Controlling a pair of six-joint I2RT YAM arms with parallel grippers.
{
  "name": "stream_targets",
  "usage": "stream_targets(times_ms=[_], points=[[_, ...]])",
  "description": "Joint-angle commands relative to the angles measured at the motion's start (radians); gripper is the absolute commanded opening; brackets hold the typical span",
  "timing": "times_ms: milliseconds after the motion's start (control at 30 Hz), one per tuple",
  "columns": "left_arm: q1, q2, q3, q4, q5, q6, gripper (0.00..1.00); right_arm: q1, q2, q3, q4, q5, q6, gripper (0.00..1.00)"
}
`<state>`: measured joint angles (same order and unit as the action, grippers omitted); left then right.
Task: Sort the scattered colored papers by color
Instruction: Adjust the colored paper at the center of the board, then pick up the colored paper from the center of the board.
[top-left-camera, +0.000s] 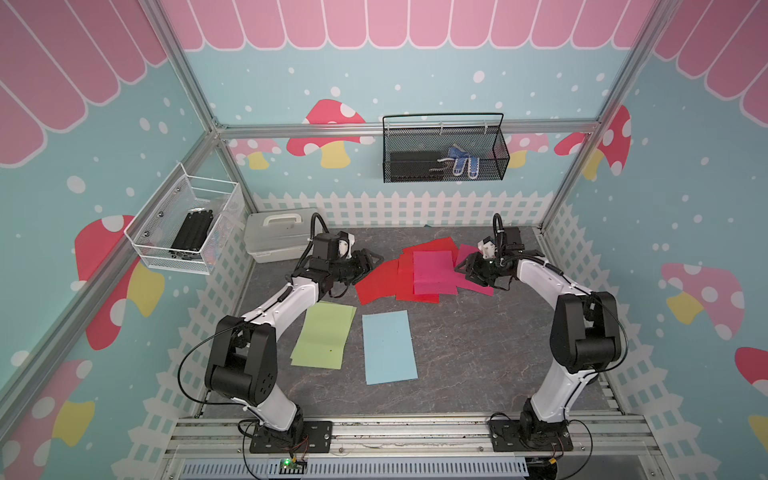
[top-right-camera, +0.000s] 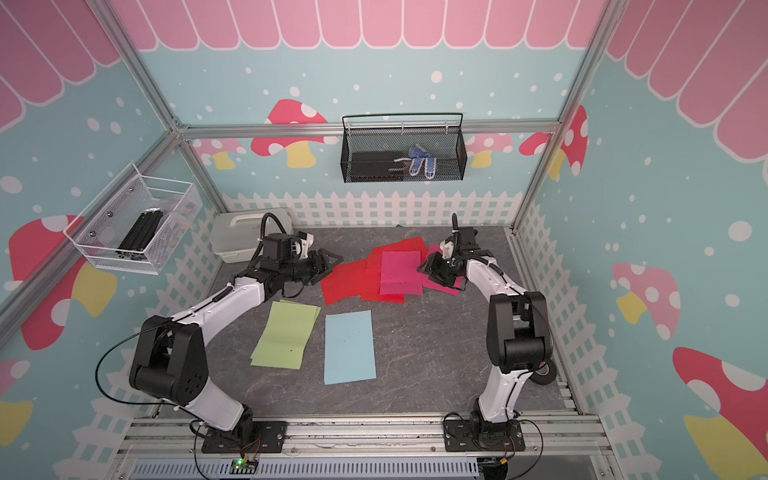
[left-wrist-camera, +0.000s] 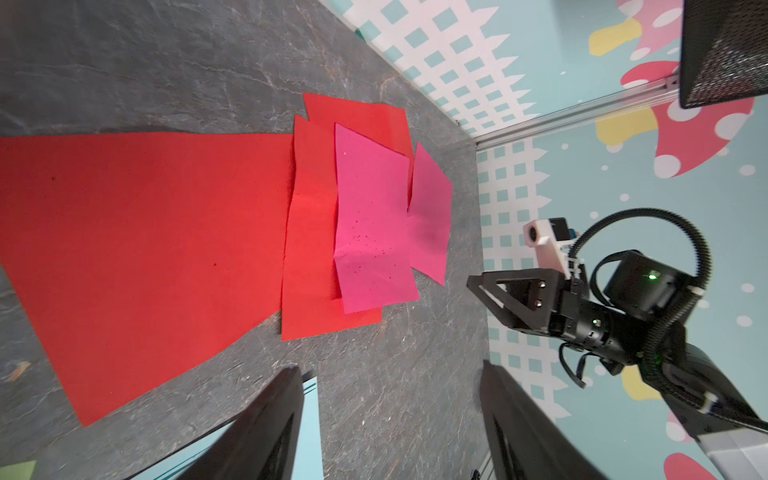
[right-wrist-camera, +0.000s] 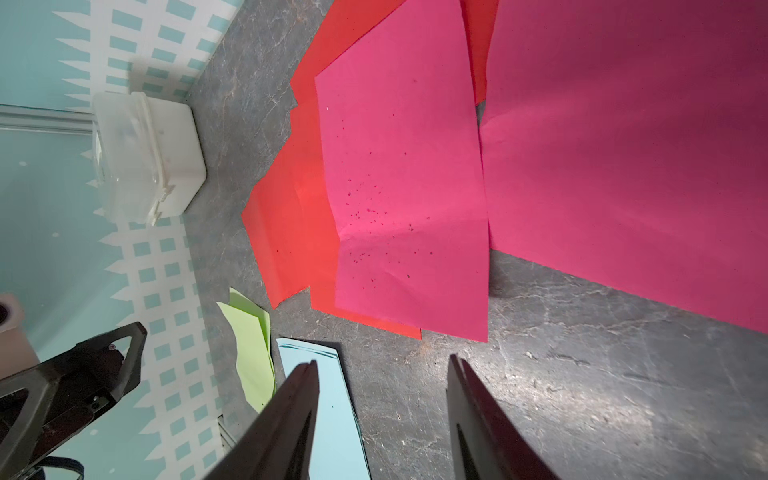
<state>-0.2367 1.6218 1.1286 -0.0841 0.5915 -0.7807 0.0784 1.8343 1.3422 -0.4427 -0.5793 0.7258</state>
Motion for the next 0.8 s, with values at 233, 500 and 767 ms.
stream_targets(times_ms=[233,500,767], points=[[0.012,0.023,-0.014,0.077,0.041,-0.034,0.7,-0.048,0.14,-0.025,0.078,-0.074,0.029,0.51],[0.028,0.03,-0.021,0.083,0.044,-0.041,0.7,-0.058,0.225,-0.043,0.166,-0.157,0.083,0.47],[0.039,0.036,-0.029,0.09,0.043,-0.051,0.7,-0.06,0.269,-0.064,0.255,-0.225,0.148,0.47]])
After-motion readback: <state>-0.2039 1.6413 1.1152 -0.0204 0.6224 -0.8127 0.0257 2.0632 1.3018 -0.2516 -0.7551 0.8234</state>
